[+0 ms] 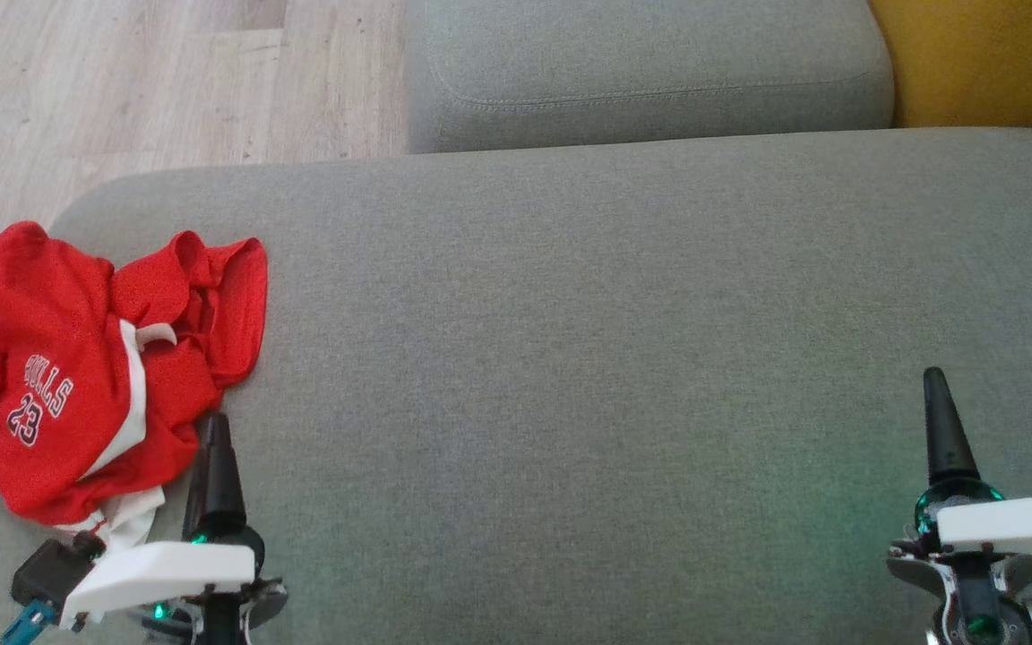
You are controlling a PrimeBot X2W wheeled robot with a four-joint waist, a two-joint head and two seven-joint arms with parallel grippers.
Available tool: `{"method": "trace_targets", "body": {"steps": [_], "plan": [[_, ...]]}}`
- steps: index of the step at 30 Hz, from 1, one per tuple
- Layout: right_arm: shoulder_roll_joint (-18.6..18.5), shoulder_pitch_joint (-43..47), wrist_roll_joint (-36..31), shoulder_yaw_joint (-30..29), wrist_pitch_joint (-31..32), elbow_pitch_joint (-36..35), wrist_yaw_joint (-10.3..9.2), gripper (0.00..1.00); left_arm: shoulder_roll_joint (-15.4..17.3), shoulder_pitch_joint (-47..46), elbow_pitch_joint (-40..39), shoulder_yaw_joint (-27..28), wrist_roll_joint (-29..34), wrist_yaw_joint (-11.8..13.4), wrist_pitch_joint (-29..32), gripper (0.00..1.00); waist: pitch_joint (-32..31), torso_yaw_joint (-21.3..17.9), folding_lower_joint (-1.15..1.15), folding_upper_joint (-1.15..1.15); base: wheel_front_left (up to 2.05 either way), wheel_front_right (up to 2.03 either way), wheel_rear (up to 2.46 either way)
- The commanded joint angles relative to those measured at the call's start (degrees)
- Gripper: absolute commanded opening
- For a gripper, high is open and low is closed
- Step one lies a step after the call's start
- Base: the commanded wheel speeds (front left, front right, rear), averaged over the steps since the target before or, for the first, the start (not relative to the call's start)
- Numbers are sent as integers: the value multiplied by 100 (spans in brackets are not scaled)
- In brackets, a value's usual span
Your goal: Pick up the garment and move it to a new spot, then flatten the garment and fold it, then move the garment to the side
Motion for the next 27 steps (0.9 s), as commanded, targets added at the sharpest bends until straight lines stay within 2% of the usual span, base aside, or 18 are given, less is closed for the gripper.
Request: {"method": "trace_targets", "body": {"steps": [1, 6, 27], "plan": [[-112, -140, -161, 75, -69, -255, -1, 100, 78, -339, -234, 11, 184, -10, -72, 100, -1, -2, 0, 0, 0, 0, 0], [-150, -98, -666, 184, -58, -410, -2, 100, 129, -370, -267, -124, 812, 7, -192, 100, -10, 2, 0, 0, 0, 0, 0], [-219, 55, -2077, 397, 52, -789, -2, 100, 397, -462, -229, -500, 2418, 59, -549, 100, -43, 20, 0, 0, 0, 0, 0]]}}
